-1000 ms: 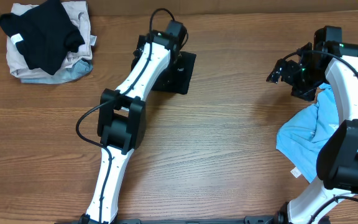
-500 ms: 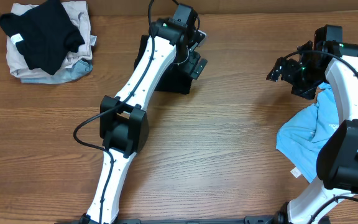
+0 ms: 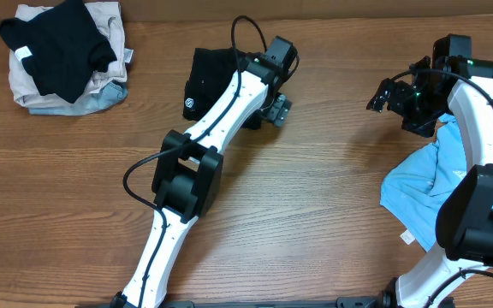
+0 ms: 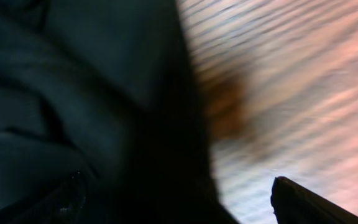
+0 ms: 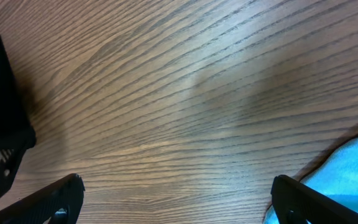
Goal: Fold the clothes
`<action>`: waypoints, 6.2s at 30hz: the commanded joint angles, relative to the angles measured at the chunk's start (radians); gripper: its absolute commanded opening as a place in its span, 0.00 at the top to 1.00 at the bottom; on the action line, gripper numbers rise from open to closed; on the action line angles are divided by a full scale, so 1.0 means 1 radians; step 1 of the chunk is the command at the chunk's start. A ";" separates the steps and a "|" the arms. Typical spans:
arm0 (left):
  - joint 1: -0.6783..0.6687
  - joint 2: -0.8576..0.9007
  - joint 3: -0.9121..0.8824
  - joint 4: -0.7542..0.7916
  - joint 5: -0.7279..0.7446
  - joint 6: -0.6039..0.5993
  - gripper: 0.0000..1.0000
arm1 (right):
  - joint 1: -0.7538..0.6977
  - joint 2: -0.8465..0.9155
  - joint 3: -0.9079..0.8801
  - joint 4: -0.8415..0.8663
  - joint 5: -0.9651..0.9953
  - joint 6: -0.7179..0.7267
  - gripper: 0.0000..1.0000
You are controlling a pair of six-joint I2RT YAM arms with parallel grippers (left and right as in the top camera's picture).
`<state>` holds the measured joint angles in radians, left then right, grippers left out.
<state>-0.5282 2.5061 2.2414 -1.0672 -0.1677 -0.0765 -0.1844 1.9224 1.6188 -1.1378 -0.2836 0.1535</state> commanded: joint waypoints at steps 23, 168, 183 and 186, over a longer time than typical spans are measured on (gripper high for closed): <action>0.053 -0.030 0.064 -0.014 -0.185 -0.036 0.96 | 0.000 -0.029 0.019 0.011 0.003 -0.003 0.00; 0.816 -0.133 0.898 -0.373 0.446 0.143 0.00 | 0.007 -0.663 0.373 -0.227 -0.002 -0.030 0.00; 0.816 -0.133 0.896 -0.373 0.446 0.143 0.00 | 0.006 -0.749 0.372 -0.323 -0.087 -0.019 0.00; 0.816 -0.133 0.896 -0.373 0.446 0.143 0.00 | 0.006 -0.741 0.364 -0.323 -0.036 -0.024 0.00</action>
<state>0.2832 2.3699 3.1332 -1.4437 0.2623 0.0795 -0.1822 1.1790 1.9839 -1.4628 -0.3588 0.1310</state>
